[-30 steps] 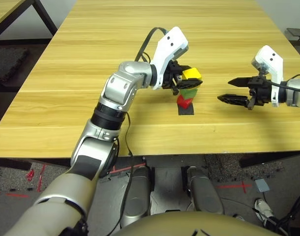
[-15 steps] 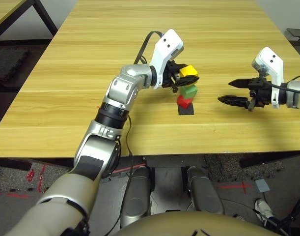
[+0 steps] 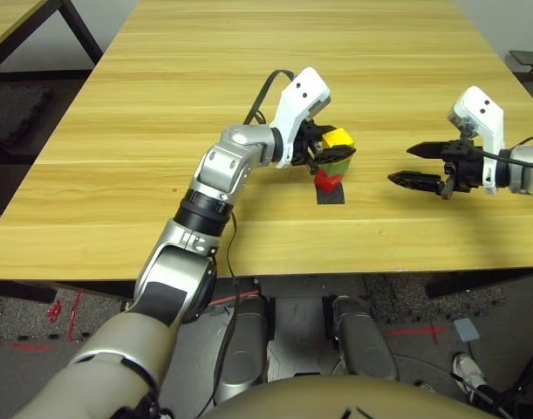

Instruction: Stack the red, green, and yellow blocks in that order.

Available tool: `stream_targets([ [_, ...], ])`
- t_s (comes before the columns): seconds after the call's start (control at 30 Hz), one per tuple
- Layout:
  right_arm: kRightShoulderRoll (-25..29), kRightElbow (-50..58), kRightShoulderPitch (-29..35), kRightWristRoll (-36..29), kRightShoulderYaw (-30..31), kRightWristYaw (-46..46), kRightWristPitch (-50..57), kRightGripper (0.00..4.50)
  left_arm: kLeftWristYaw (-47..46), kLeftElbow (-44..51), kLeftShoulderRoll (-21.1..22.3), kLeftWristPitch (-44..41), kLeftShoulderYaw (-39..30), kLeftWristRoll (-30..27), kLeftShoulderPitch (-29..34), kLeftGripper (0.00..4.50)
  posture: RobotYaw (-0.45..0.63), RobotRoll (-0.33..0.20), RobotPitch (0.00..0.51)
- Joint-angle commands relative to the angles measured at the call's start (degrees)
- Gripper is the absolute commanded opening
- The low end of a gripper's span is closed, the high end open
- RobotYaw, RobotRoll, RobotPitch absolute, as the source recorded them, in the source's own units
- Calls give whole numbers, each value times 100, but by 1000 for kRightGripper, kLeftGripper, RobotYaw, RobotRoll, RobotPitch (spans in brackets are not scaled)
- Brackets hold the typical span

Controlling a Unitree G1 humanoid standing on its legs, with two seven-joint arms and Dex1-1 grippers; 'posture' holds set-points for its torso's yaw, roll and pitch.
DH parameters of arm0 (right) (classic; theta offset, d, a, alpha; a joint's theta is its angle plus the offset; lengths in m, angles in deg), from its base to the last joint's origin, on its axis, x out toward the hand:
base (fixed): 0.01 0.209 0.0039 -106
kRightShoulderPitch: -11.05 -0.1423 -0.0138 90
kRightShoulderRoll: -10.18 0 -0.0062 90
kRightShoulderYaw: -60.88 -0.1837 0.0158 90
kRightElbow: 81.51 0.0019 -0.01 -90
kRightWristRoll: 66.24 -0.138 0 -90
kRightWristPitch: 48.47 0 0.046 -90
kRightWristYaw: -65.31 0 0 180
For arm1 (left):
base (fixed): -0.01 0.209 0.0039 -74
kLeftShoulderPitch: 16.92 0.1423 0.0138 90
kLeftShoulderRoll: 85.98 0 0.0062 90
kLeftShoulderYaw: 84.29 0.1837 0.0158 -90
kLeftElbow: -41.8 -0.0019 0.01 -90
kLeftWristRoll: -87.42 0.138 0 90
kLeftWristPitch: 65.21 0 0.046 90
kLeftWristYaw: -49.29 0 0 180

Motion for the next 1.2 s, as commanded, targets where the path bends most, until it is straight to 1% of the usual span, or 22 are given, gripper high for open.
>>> stream_targets([
  [0.03,63,101,93,-100,-128,26,9,4500,-13,-38,-37,105,86,50,52,2142,106,-83,114],
  [0.23,46,116,108,-105,-123,40,14,4500,5,-138,-24,212,105,114,-13,2141,109,-83,115],
  [0.3,43,119,111,-108,-120,39,11,4500,11,-137,-18,250,117,137,-23,2860,111,-84,115],
  [0.37,42,124,118,-113,-122,37,11,4500,17,-82,-23,252,116,132,-20,3411,112,-83,114],
  [0.47,42,114,118,-115,-136,35,5,4500,39,200,10,122,96,76,2,4473,114,-83,112],
  [0.57,49,44,122,-143,-206,-36,-127,4500,72,785,149,-127,-2,-67,41,4473,117,-84,106],
  [0.67,-81,-155,118,-507,-629,-244,-346,4500,9,1794,428,-742,-419,-509,137,4473,127,-83,99],
  [0.73,-29,-353,105,-645,-856,-388,-469,4500,-226,2395,583,-1178,-878,-821,271,4473,132,-84,97],
  [0.77,-11,-510,104,-693,-1007,-398,-526,4500,-462,2670,620,-1427,-1216,-964,381,4473,135,-86,96],
  [0.83,-93,-981,48,-753,-1381,-205,-711,4500,-1025,3002,587,-1598,-1889,-1103,649,4473,142,-88,95],
  [0.87,-134,-1249,11,-726,-1533,-51,-831,4500,-1306,3071,539,-1524,-2214,-1124,801,4473,144,-87,95],
  [0.93,-291,-1989,-139,-543,-1830,414,-1376,4500,-1861,2954,481,-934,-2831,-958,1212,4473,146,-89,98],
  [0.97,-447,-2565,-300,-460,-2045,735,-1931,4500,-2108,2757,475,-429,-3158,-802,1519,4473,147,-91,101],
  [1.03,-637,-3623,-607,-347,-2331,1075,-2989,4500,-2439,2387,478,468,-3530,-559,2002,4473,144,-97,102],
  [1.13,-618,-5085,-965,-91,-2497,1325,-4355,4500,-2759,1920,436,1455,-3662,-310,2539,4473,149,-104,102],
  [1.2,-559,-5827,-1061,43,-2560,1522,-4966,4500,-2885,1675,379,1969,-3662,-187,2876,4473,153,-104,103],
])
